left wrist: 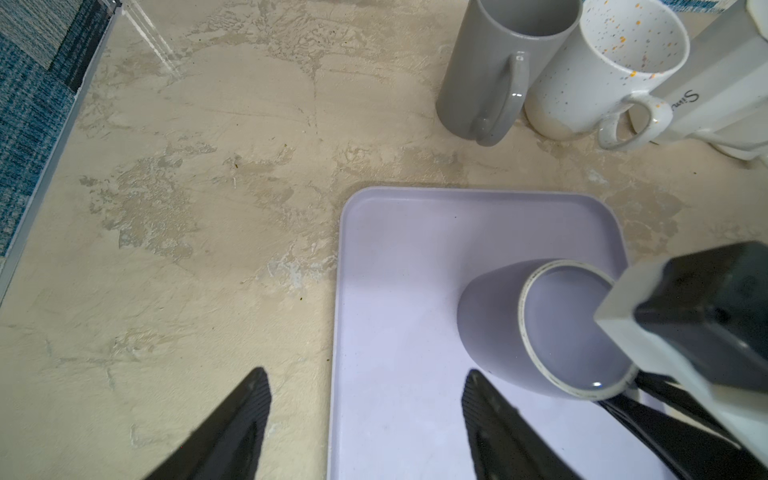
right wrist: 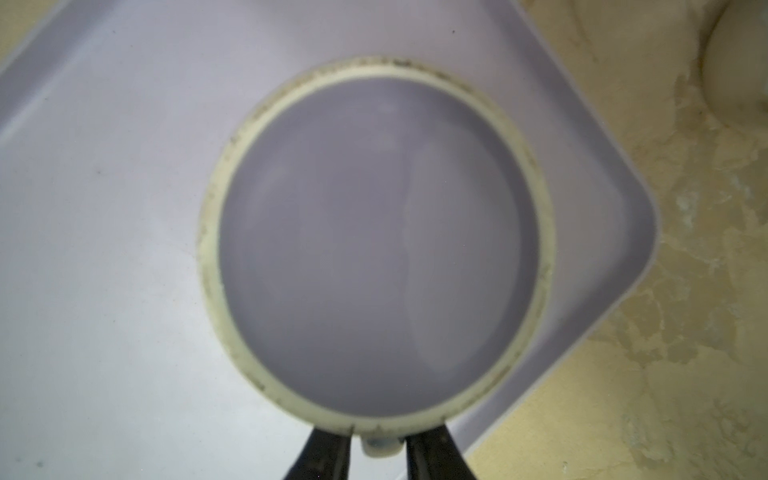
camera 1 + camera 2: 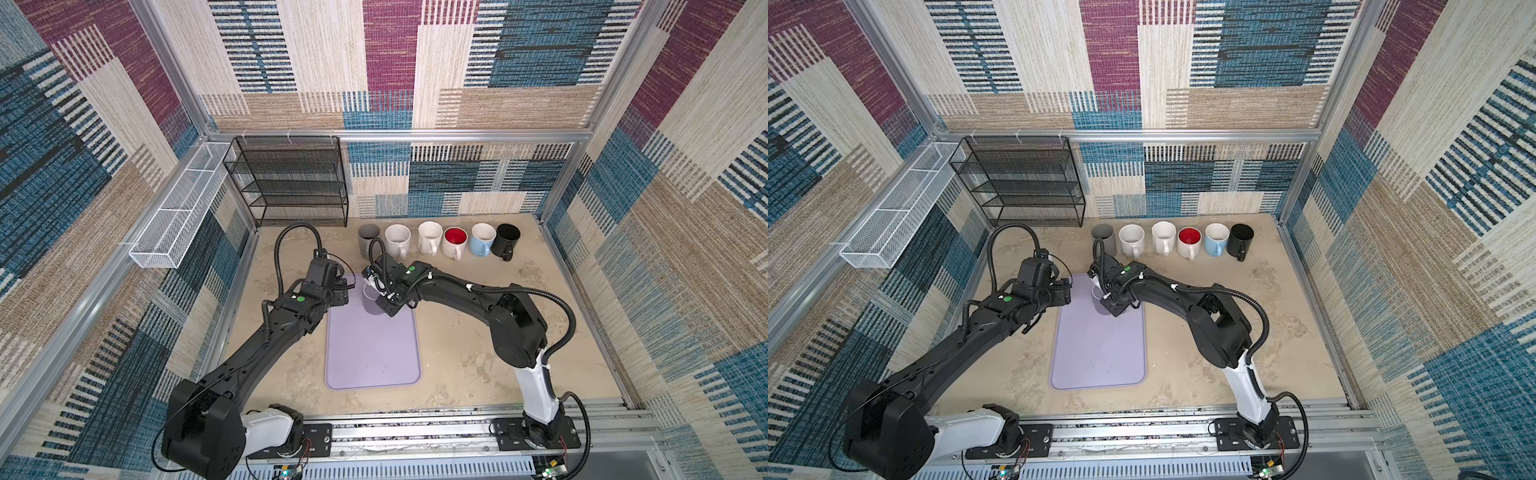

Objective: Turn the mug right side up
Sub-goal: 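Lift and tilt the lavender mug off the tray with the right gripper, then raise the lavender mug and swing it toward the left gripper with the right gripper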

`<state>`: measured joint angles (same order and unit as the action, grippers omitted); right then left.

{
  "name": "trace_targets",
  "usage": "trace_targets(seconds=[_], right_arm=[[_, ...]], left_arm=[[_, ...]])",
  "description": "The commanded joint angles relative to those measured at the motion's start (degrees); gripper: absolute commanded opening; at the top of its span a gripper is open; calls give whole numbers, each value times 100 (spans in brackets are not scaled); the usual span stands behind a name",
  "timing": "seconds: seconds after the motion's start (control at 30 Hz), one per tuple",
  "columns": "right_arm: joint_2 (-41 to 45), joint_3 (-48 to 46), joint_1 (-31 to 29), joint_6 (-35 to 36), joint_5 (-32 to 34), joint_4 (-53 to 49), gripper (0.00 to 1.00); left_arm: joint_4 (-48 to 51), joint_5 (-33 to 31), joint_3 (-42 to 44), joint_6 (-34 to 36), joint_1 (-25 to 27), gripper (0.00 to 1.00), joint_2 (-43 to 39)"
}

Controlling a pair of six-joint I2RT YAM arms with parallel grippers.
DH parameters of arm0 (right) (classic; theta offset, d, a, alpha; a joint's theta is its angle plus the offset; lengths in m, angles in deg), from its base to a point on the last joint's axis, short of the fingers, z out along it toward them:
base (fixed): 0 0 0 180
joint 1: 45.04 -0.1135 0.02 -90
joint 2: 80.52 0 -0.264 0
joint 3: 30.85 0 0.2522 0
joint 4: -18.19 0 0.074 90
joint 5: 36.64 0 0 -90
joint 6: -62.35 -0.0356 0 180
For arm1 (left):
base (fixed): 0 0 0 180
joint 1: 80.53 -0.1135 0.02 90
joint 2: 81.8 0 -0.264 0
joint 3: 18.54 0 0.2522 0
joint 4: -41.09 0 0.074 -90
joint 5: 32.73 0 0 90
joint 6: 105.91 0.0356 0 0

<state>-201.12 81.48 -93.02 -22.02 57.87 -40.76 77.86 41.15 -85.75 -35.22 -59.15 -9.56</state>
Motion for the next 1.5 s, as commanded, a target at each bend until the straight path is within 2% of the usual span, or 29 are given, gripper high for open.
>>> trace_targets(seconds=[0.0,0.53,0.9,1.13,1.47], right_arm=[[-67,106,1,86,-22,-73,25],[-249,334,26,107,-78,-143,19],[-86,212,79,92,-257,57,0],[411,-205,283,-9,-804,663,0],[1202,-1354,851,-507,-2112,2111,0]], left_arm=[[20,3,-42,103,-3,74,-23],[37,8,-60,146,-8,74,-16],[51,125,-87,121,-12,74,-79],[81,251,-124,112,-10,73,-104],[121,401,-140,164,-6,72,-149]])
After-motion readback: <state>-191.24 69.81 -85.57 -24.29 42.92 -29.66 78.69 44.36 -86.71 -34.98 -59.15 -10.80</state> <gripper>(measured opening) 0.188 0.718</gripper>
